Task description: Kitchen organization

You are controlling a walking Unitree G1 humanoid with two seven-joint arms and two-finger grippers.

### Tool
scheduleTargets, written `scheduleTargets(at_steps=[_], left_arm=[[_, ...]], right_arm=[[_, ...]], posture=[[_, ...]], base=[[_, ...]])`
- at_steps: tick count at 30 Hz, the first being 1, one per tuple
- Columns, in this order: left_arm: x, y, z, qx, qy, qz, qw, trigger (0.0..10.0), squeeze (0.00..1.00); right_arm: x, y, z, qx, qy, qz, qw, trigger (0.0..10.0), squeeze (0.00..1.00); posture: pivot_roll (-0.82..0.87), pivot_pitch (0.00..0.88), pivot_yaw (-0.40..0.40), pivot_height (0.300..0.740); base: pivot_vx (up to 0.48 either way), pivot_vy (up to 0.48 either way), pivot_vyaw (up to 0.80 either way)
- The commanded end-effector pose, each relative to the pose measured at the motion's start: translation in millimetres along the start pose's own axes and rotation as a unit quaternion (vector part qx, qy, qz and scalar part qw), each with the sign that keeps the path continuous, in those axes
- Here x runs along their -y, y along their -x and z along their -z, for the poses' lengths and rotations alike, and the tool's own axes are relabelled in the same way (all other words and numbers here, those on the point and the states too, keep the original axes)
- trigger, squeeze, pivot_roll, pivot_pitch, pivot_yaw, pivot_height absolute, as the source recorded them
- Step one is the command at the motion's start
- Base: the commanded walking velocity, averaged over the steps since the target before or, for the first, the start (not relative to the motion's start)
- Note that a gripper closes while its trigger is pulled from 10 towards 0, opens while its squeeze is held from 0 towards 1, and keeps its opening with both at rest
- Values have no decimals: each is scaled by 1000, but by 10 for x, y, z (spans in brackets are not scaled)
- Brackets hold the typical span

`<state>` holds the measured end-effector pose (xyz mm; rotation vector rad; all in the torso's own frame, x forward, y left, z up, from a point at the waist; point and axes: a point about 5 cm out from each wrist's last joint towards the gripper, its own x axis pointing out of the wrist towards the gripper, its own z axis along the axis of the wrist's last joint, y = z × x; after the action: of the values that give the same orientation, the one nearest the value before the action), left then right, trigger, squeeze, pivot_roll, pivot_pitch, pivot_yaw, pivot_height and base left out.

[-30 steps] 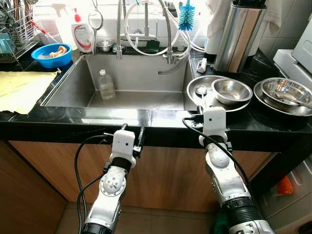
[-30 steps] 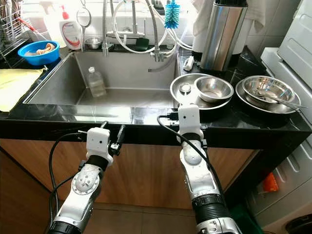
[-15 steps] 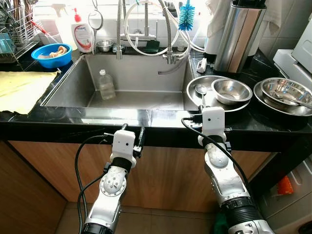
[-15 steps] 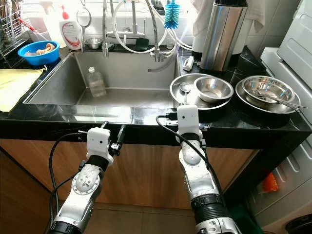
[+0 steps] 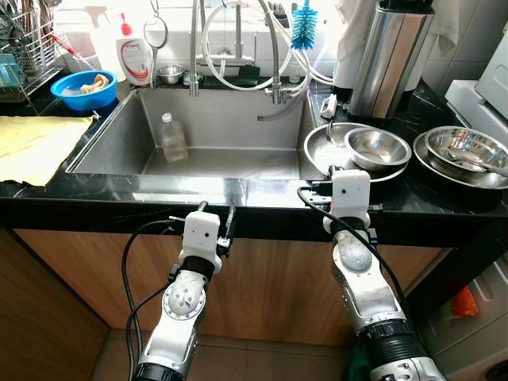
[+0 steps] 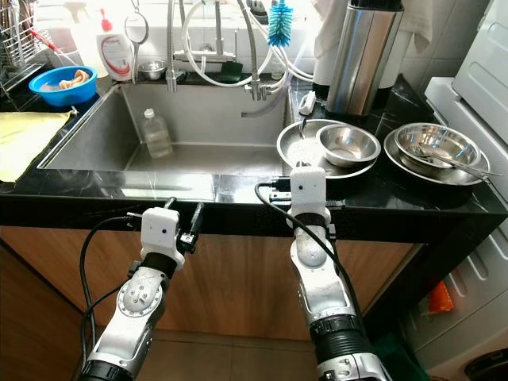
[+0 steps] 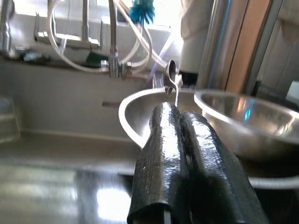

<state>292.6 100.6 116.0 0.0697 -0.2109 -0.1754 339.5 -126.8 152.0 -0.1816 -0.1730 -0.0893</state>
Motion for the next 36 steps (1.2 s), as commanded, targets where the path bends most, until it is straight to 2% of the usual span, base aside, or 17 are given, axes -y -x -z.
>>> scheduleTargets(at_steps=[1,4,5,6,7,10,14,18,22,30,36], left_arm=[[-13,-8,-18,1,1,-6,1000,10000,0],[-9,-3,-14,1,2,-6,1000,10000,0],[-7,1,-12,1,2,-6,1000,10000,0],[-6,2,-11,1,2,-6,1000,10000,0],[-4,3,-11,1,2,-6,1000,10000,0],[8,3,-5,1,2,-3,1000,10000,0],[17,-10,-8,3,2,-2,1000,10000,0],[12,-23,-18,5,2,-4,1000,10000,0],[-19,-41,-18,5,0,-10,1000,10000,0],[-64,-101,-59,12,-5,-14,1000,10000,0],[-71,-109,-68,14,-6,-15,1000,10000,0]], right_arm=[[-14,-46,-173,37,-9,-1,999,0,0],[-43,-50,-224,51,-8,-10,999,0,0],[-67,-56,-268,61,0,-18,998,3176,0],[-78,-59,-289,66,3,-23,998,3176,0],[-96,-70,-324,74,6,-32,997,10000,0],[-156,-125,-414,85,5,-69,994,10000,0],[-254,-227,-373,41,26,-154,987,10000,0],[-251,-287,-338,18,22,-172,985,10000,0],[-298,-365,-166,-63,49,-228,970,10000,0],[-263,-507,-141,-91,22,-227,970,10000,0],[-282,-514,-82,-107,14,-238,965,10000,0]], posture=[[-89,0,-5,740],[-87,0,-8,740],[-88,0,-8,740],[-88,0,-8,740],[-88,0,-8,740],[-90,0,-9,740],[-85,0,-13,740],[-75,0,-19,740],[-75,0,-15,740],[-69,0,-7,740],[-65,0,-7,740]], base=[[0,0,0],[0,0,0],[0,0,0],[0,0,0],[0,0,0],[0,0,0],[0,0,0],[0,0,0],[0,0,0],[0,0,0],[0,0,0]])
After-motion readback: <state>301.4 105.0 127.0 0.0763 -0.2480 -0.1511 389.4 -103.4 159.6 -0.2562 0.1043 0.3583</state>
